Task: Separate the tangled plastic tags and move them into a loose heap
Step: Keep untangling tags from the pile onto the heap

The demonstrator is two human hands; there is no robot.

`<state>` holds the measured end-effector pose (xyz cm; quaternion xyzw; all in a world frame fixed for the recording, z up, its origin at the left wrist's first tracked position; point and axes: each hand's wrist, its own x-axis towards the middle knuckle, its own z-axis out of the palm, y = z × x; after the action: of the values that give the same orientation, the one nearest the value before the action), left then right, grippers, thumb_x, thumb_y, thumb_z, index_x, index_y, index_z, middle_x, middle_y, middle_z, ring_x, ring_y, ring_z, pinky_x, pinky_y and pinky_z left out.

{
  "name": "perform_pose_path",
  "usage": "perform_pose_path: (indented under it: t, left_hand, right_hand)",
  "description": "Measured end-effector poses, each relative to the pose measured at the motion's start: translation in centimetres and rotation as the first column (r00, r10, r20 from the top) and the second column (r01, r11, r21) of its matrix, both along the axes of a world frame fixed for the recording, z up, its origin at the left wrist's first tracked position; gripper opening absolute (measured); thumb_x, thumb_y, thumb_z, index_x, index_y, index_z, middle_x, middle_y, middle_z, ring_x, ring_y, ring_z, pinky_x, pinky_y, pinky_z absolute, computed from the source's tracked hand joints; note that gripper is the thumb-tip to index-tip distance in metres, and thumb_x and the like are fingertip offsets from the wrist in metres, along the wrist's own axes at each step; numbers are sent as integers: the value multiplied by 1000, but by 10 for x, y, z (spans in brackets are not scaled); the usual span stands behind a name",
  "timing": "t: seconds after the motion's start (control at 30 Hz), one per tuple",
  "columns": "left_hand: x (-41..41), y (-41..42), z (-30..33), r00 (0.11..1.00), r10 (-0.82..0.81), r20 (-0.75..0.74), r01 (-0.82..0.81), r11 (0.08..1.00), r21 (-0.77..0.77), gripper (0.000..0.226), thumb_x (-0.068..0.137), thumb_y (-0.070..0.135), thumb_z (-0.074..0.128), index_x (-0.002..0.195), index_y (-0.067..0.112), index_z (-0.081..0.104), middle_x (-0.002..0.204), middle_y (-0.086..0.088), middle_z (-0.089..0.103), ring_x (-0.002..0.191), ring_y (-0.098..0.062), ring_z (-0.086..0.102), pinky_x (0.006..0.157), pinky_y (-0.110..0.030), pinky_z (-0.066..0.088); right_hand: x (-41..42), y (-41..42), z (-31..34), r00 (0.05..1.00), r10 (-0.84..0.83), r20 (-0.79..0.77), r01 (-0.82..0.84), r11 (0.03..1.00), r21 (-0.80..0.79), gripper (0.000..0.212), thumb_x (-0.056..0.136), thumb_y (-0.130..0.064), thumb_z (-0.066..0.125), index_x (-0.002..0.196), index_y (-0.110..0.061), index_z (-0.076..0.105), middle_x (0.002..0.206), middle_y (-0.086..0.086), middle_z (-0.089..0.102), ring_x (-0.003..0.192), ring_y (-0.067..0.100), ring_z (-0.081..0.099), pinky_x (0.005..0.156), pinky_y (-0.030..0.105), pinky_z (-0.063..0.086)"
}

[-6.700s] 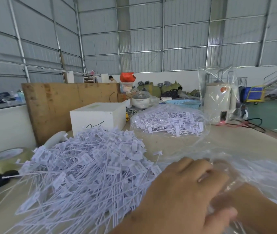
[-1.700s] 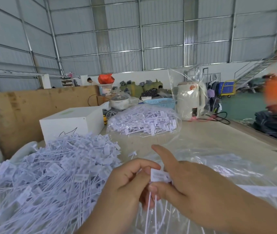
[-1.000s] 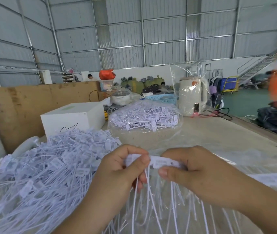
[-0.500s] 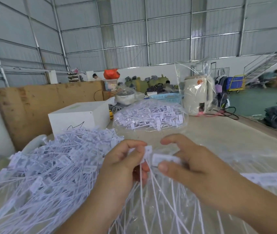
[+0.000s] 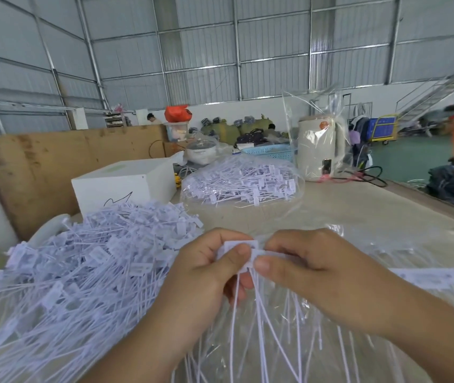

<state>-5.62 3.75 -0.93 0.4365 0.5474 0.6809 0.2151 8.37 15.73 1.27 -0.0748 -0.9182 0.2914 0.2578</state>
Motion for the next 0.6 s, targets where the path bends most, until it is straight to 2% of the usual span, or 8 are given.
perform_pose_path:
  t: [0.1,0.2,0.27,0.33,0.4,0.47,0.5,0.6]
  left_hand:
    - [0,1,-2,1000,-1,14,1,1000,15,19,72,31,65,85,22,75,53,-9,60,43,-17,53,42,-23,43]
    - [7,4,-3,996,7,87,-12,999,49,16,70,28,65,80,21,75,52,-10,58,41,-17,52,40,-22,42]
    - [13,7,-1,982,2,191,-21,995,98,12,71,25,64,72,19,74,51,-11,56,38,-17,50,38,-22,41]
    - [14,8,0,949,8,316,-50,991,125,13,75,18,62,65,17,70,51,-11,56,37,-16,49,37,-21,42]
    - [8,6,0,926,39,375,-87,990,113,17,86,8,57,71,10,64,51,-10,56,37,-14,49,36,-20,42]
    - [2,4,0,939,59,338,-86,994,66,17,93,6,52,79,8,61,52,-12,55,38,-16,48,37,-20,41]
    - [1,3,0,956,60,286,-75,996,43,15,93,7,53,83,9,64,52,-12,56,38,-16,48,38,-20,40]
    - [5,3,0,997,17,74,-17,1000,3,21,88,12,59,85,26,74,54,-7,60,40,-16,52,40,-23,43]
  right_hand:
    - [3,3,5,997,-40,59,37,998,42,34,90,-43,60,71,-16,55,55,-10,47,47,6,40,49,24,32]
    - [1,0,6,995,-95,18,93,993,75,29,90,-36,63,68,-18,54,57,-13,51,48,7,44,49,22,33]
    - [-3,-6,3,986,-148,-72,154,984,94,31,90,-36,60,68,-18,49,57,-15,51,48,8,43,46,22,31]
    - [-5,-7,4,950,-220,-221,232,972,26,32,90,-37,56,66,-19,43,54,-15,50,43,8,41,43,22,31]
    - [0,1,11,897,-268,-352,272,961,-40,31,92,-35,56,68,-17,48,51,-13,48,41,5,42,42,17,33]
    - [7,6,15,922,-198,-333,183,980,-76,25,88,-44,58,82,-19,58,52,-14,48,43,2,43,43,12,33]
    - [9,6,14,957,-127,-262,100,988,-114,23,85,-50,58,95,-29,60,57,-18,52,45,1,45,44,11,34]
    - [1,5,-2,998,27,-56,-30,998,-53,50,84,-48,67,125,-54,40,90,-16,56,56,0,54,53,11,38]
